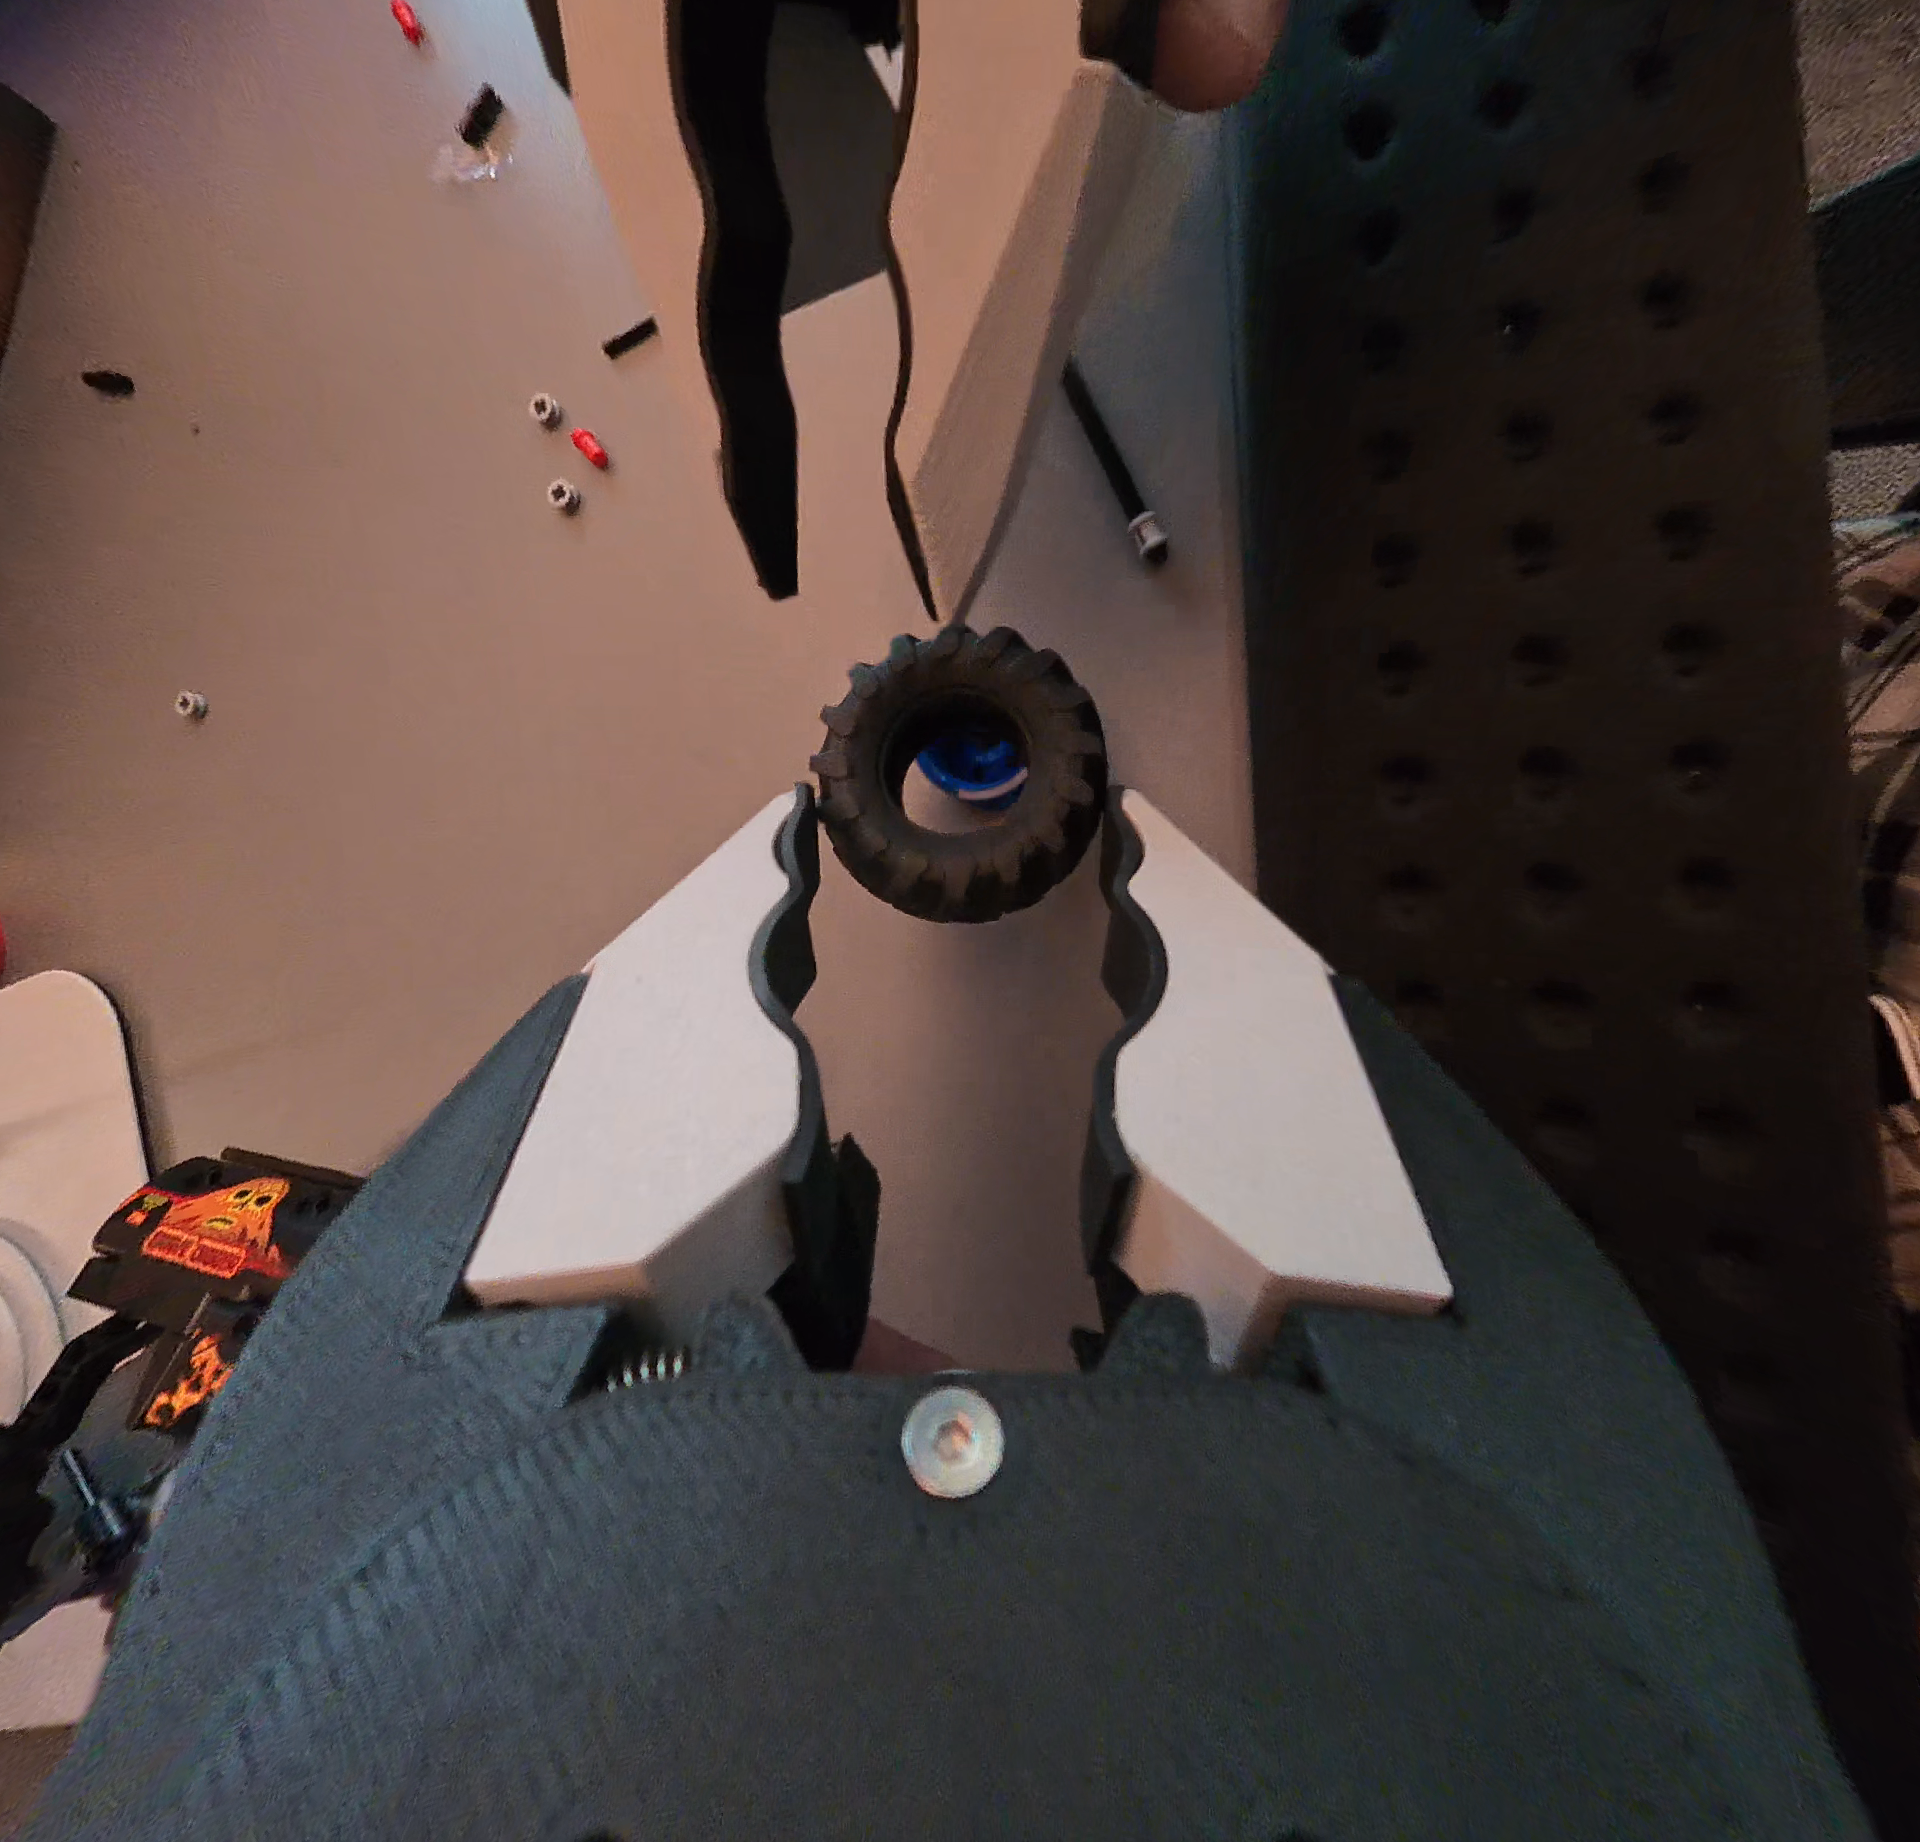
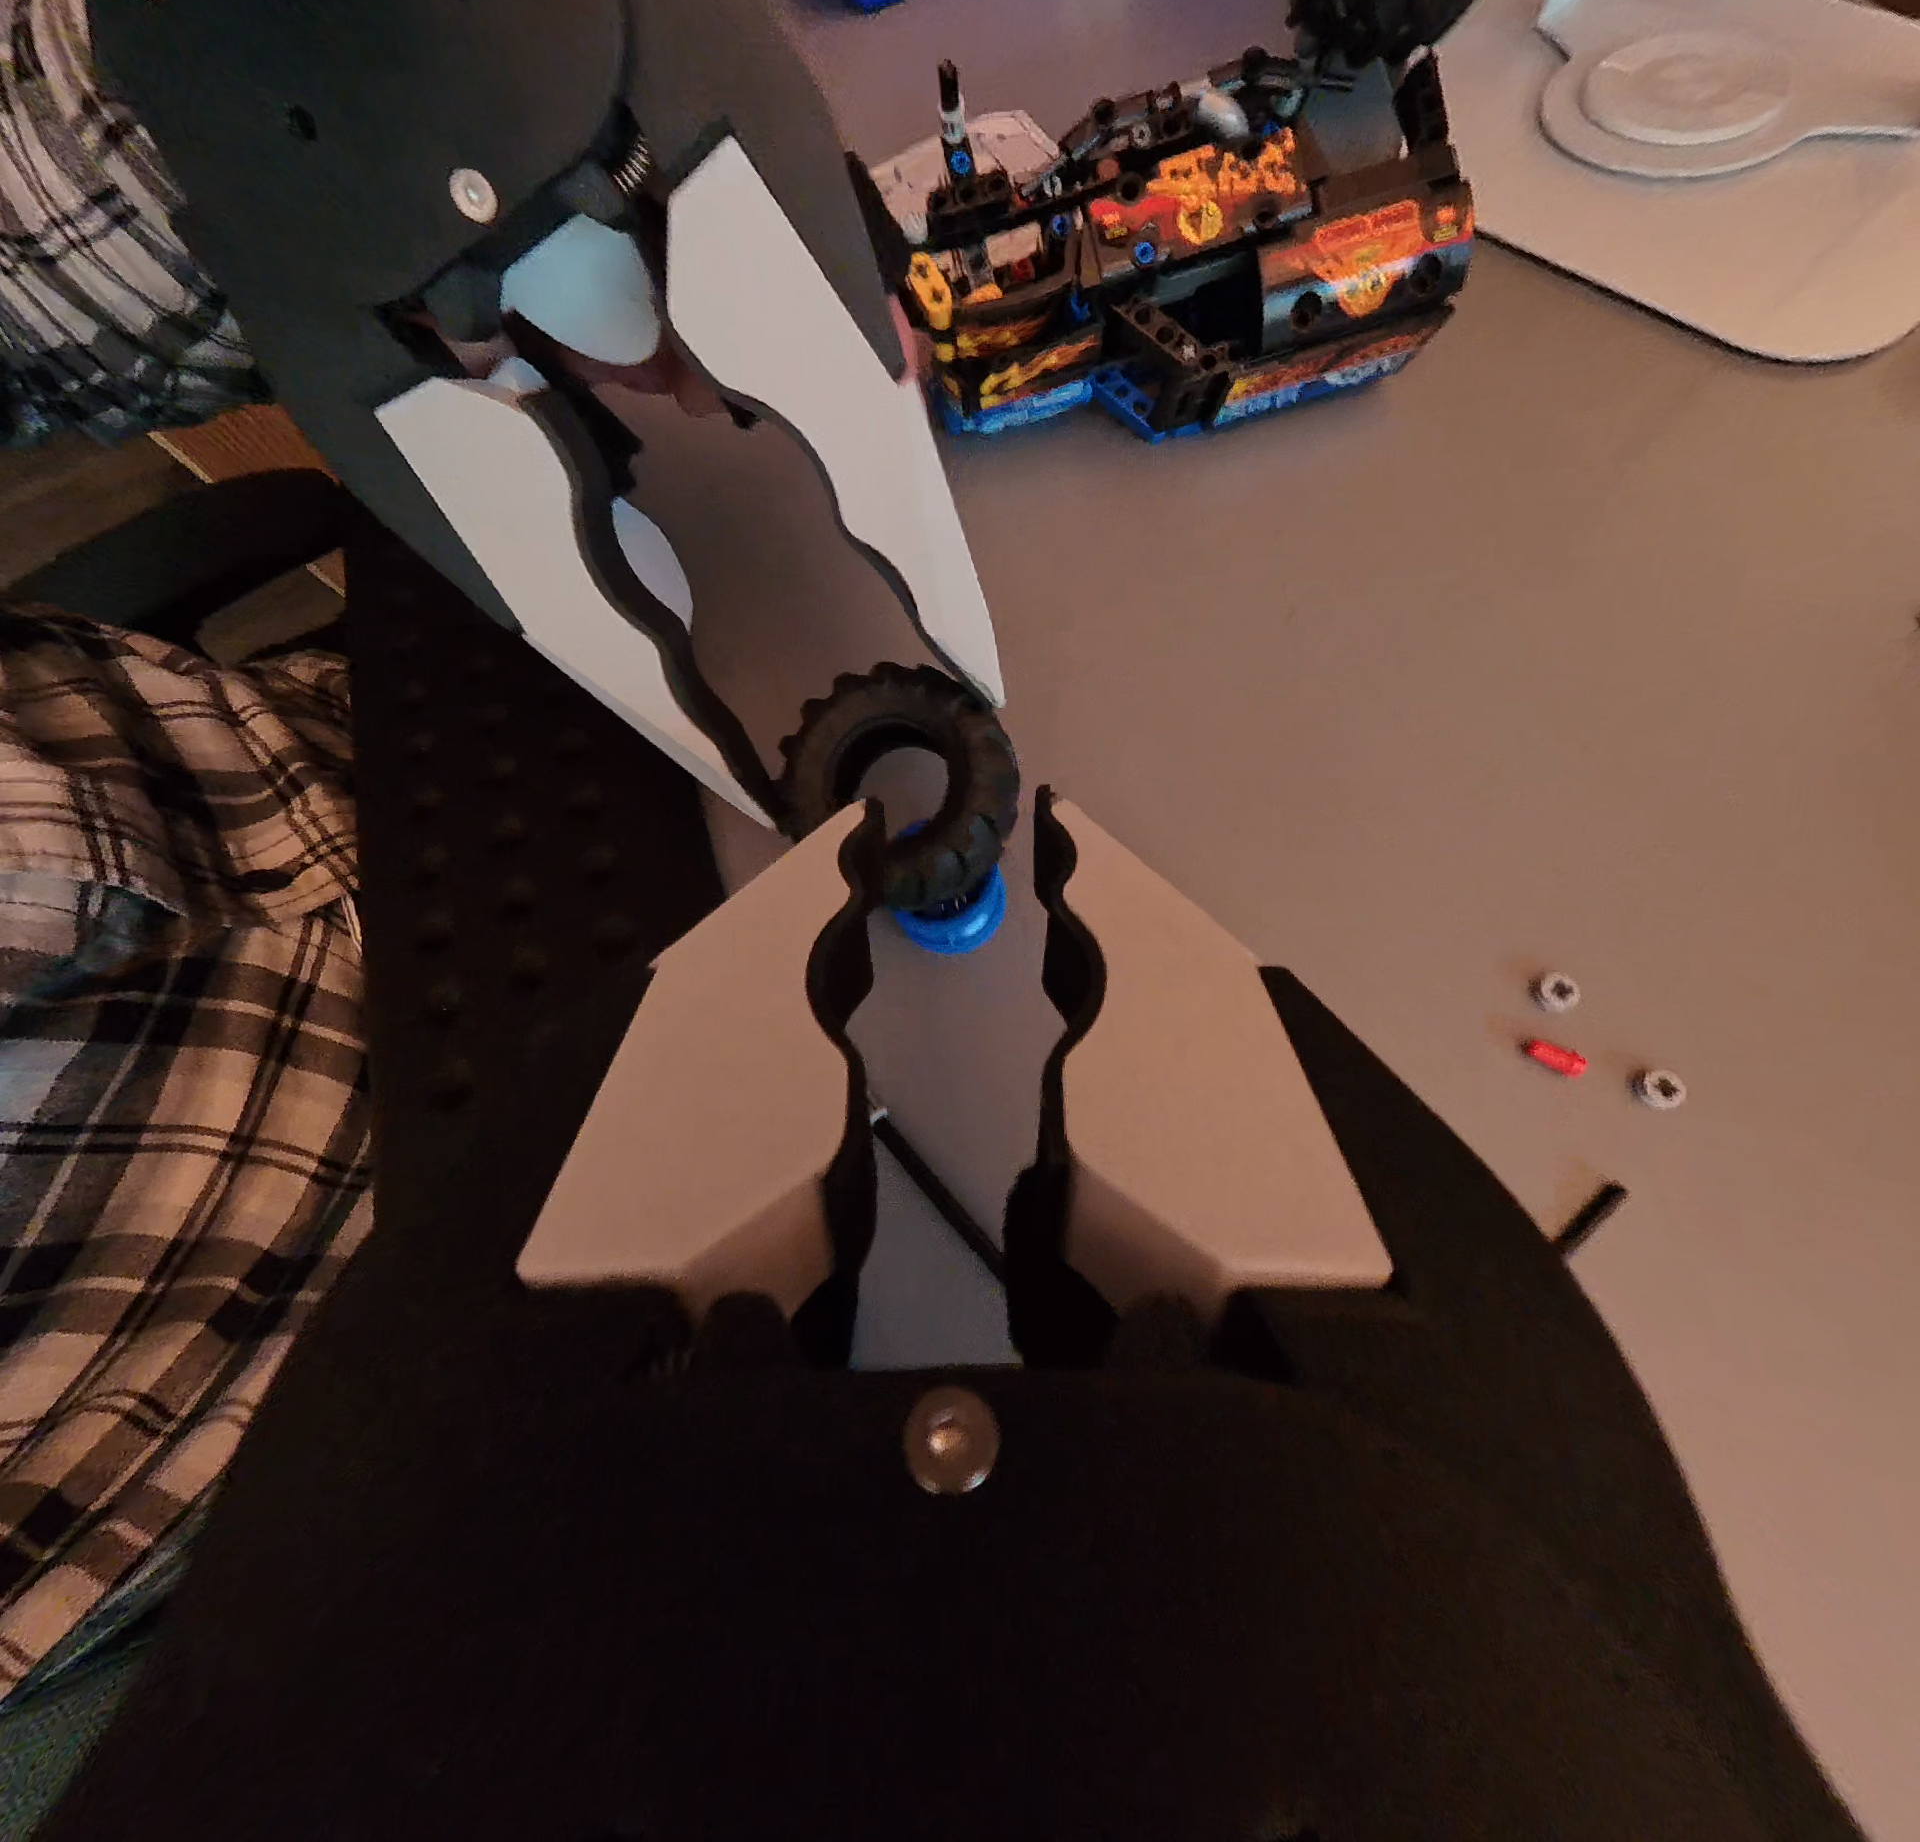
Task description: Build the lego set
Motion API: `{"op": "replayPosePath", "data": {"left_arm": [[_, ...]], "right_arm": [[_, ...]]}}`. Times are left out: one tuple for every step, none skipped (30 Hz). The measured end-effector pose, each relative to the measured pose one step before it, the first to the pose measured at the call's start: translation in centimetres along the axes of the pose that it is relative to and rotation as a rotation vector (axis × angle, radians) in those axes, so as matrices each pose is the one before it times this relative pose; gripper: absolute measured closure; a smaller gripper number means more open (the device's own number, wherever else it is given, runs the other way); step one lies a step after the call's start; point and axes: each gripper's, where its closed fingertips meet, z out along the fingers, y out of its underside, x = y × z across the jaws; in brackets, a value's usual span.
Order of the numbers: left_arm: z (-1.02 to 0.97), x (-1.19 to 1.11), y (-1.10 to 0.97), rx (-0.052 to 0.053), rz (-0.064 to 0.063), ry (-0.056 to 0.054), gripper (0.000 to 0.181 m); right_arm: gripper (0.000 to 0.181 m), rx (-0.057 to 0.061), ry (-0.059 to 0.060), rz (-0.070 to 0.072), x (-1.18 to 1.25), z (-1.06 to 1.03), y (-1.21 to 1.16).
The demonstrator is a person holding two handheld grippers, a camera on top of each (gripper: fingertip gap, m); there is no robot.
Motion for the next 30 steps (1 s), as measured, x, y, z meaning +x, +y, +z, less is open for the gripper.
{"op": "replayPosePath", "data": {"left_arm": [[0.036, 0.012, -0.191, 0.0124, 0.007, -0.0073, 0.128], [0.07, -0.021, -0.15, 0.0098, 0.0075, -0.0079, 0.128], [0.094, 0.011, -0.105, 0.0071, -0.0002, -0.0019, 0.128], [0.108, 0.021, -0.172, 0.0123, 0.0002, -0.0018, 0.128], [0.067, 0.018, -0.245, 0.019, 0.0074, -0.0046, 0.128], [-0.002, -0.026, -0.32, 0.0222, 0.0089, -0.0107, 0.128], [0.029, 0.089, -0.18, 0.0117, 0.0016, -0.0002, 0.128], [0.14, 0.2, 0.054, -0.0026, -0.0009, 0.0079, 0.128], [0.234, -0.012, 0.212, -0.0101, 0.0068, -0.0083, 0.128], [0.22, -0.233, 0.219, -0.006, 0.0162, -0.0254, 0.128], [0.243, 0.011, 0.289, -0.0097, 0.0059, -0.0072, 0.128], [0.238, 0.196, 0.235, -0.0034, -0.0084, 0.0087, 0.128], [0.096, -0.043, -0.081, 0.0167, -0.015, -0.0018, 0.128], [0.035, -0.006, -0.028, 0.0082, -0.0183, 0.0043, 0.128], [-0.008, -0.002, 0.01, 0.0032, -0.0046, 0.003, 0.128], [-0.01, -0.018, 0.009, 0.0, 0.003, -0.0001, 0.128], [0.036, -0.039, 0.005, -0.001, -0.0021, -0.0024, 0.128], [0.041, -0.015, -0.015, 0.001, -0.0019, -0.0009, 0.128], [0.026, 0.007, 0.019, 0.0014, -0.0009, 0.0016, 0.128], [0.029, 0.006, 0.018, 0.0039, -0.0035, 0.003, 0.128], [0.025, -0.011, 0.015, 0.0061, -0.0114, 0.0042, 0.128], [0.044, -0.069, 0.021, 0.0062, -0.0183, 0.0019, 0.128], [0.046, -0.06, 0.05, 0.0042, -0.0158, -0.0001, 0.128], [0.045, -0.051, 0.07, 0.0013, -0.0107, -0.0022, 0.128], [0.061, -0.096, 0.068, -0.0007, -0.0059, -0.0081, 0.127], [0.103, -0.126, 0.127, -0.0025, -0.0041, -0.0119, 0.127], [0.12, -0.017, 0.102, 0.001, -0.0064, -0.0054, 0.127], [0.071, 0.02, 0.002, 0.0063, -0.0099, -0.0037, 0.126], [0.051, 0.002, 0.008, 0.0048, -0.0113, -0.0047, 0.126], [0.059, -0.033, 0.059, 0.0017, -0.0078, -0.0067, 0.126]], "right_arm": [[0.154, -0.0133, 0.0017, 0.0072, 0.142, -0.228, 0.385], [0.154, -0.0085, 0.0008, 0.0055, 0.082, -0.193, 0.32], [0.154, -0.0028, -0.0022, 0.0068, 0.006, -0.119, 0.213], [0.155, -0.0056, -0.0065, 0.0076, -0.107, -0.014, 0.224], [0.154, -0.0111, -0.0002, 0.0049, -0.046, 0.078, 0.283], [0.152, -0.0132, 0.0048, 0.0013, -0.001, 0.123, 0.293], [0.151, -0.0056, 0.0008, -0.0005, -0.07, 0.114, 0.162], [0.151, 0.0034, -0.0028, 0.0001, -0.111, 0.063, -0.009], [0.152, 0.005, -0.0036, -0.0005, -0.109, 0.036, -0.081], [0.151, 0.002, -0.0014, -0.0028, -0.055, 0.052, -0.056], [0.152, -0.002, 0.0001, -0.0024, -0.021, 0.05, 0.003], [0.157, -0.0093, -0.0015, -0.0016, -0.013, 0.111, 0.127], [0.161, -0.0171, 0.0002, -0.0064, 0.005, 0.192, 0.255], [0.161, -0.0146, 0.0115, -0.0094, 0.171, 0.197, 0.214], [0.164, -0.0055, 0.0118, -0.0052, 0.194, 0.072, 0.067], [0.165, -0.0005, 0.0007, -0.0008, 0.061, -0.024, -0.025], [0.166, 0.0015, -0.002, 0.0004, 0.032, -0.029, -0.041], [0.169, -0.0027, 0.0042, 0.0, 0.129, 0.034, 0.02], [0.172, -0.0063, 0.0095, -0.0032, 0.193, 0.051, 0.067], [0.174, -0.0067, 0.0075, -0.0053, 0.145, 0.037, 0.023], [0.175, -0.0075, 0.0048, -0.0016, 0.117, 0.022, -0.017], [0.175, -0.0079, 0.0057, -0.0006, 0.12, 0.071, -0.043], [0.175, -0.0091, 0.007, -0.0052, 0.111, 0.079, -0.047], [0.176, -0.0112, 0.0099, -0.0101, 0.099, 0.084, -0.039], [0.175, -0.0127, 0.0175, -0.012, 0.145, 0.118, -0.069], [0.175, -0.0135, 0.0219, -0.0174, 0.119, 0.148, -0.064], [0.173, -0.0149, 0.0163, -0.0211, 0.02, 0.083, -0.02], [0.171, -0.0142, 0.0122, -0.0168, -0.002, 0.011, -0.015], [0.169, -0.0097, 0.0125, -0.0085, 0.061, 0.049, -0.012], [0.166, -0.0062, 0.0105, -0.0026, 0.072, 0.095, -0.029]]}}
